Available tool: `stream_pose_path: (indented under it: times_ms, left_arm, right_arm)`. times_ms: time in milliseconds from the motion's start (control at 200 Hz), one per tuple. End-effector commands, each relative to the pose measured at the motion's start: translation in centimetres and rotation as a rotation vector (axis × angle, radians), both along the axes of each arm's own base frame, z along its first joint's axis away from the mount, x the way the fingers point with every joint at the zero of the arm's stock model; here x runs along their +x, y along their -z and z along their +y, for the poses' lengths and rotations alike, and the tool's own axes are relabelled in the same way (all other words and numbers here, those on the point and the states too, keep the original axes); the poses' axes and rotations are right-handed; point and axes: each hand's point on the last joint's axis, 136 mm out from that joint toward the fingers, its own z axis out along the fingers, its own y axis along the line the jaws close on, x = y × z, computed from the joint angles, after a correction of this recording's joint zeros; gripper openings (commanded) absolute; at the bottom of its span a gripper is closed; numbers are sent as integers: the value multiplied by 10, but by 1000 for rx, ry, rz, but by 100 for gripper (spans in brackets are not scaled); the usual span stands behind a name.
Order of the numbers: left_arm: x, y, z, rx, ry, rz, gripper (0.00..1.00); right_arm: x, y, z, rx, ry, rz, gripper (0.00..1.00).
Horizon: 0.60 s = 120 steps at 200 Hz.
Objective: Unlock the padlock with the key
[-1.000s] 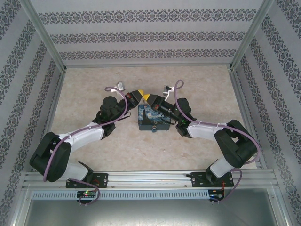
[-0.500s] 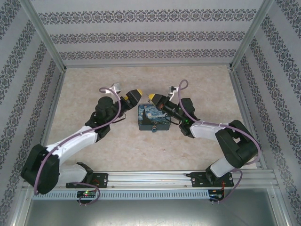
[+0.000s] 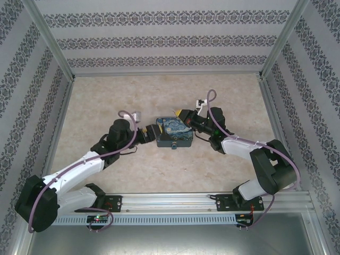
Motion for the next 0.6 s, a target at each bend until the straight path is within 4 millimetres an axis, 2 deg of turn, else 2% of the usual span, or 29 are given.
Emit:
stream_pose_path:
  times_ms: [0,100,240,400,595]
  left_arm:
    - [-20,23,-18,46,97,8,93]
    - [-29,41,-29,76,130,12,93]
    - [-30,57,-44,107,173,-6,92]
    - [-26,70,-63,157,234,-38,90]
    - [-9,83,-73,233,241,-90,89]
  right_arm:
    - [-6,17,2,-42,-44,8,0]
    - [-6,24,1,-49,-45,26,0]
    - [-8,36,1,-68,-47,58,0]
    - [-6,46,0,-81,-42,78,0]
    - [-4,54,-1,-90,-28,95,0]
